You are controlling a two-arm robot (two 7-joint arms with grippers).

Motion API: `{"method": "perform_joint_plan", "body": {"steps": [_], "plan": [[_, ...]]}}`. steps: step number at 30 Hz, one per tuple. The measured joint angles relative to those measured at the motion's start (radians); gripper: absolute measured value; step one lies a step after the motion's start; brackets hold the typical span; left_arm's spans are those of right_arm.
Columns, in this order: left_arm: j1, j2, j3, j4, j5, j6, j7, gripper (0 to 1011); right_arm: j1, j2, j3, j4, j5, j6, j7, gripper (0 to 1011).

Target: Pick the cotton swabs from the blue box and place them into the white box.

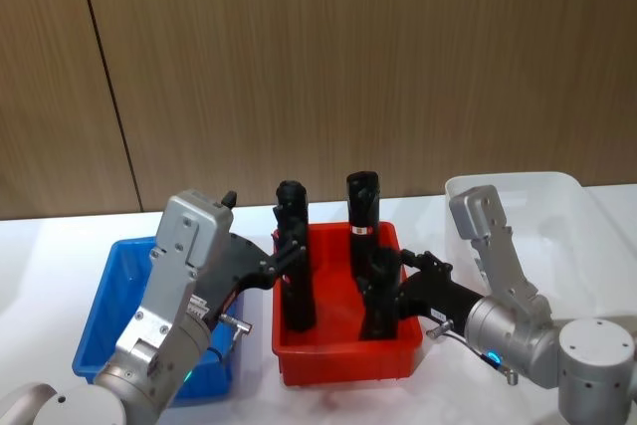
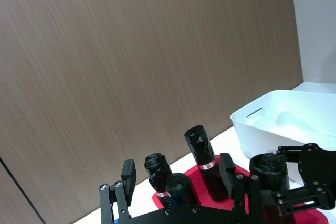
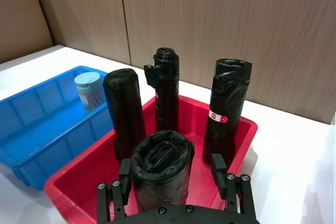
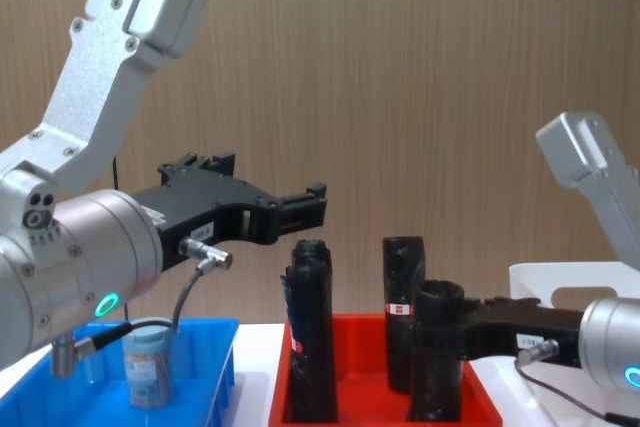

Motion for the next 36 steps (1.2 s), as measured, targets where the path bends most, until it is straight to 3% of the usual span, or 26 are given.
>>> {"method": "perform_joint_plan", "body": {"steps": [8, 15, 25, 36], "plan": [[0.0, 0.0, 0.0, 0.0, 0.0, 0.0, 0.0, 1004, 0.025, -0.011, 0.0, 0.045, 0.0, -0.014, -0.009, 766], [0.0, 0.0, 0.0, 0.0, 0.0, 0.0, 0.0, 1004, 0.032, -0.014, 0.0, 0.055, 0.004, -0.02, -0.014, 532], [0.0, 0.0, 0.0, 0.0, 0.0, 0.0, 0.0, 1004, 0.025, -0.012, -0.002, 0.015, 0.006, -0.019, -0.02, 450], [0.0, 0.0, 0.0, 0.0, 0.0, 0.0, 0.0, 1004, 0.008, 0.003, 0.008, -0.109, 0.03, -0.014, -0.04, 390]]}}
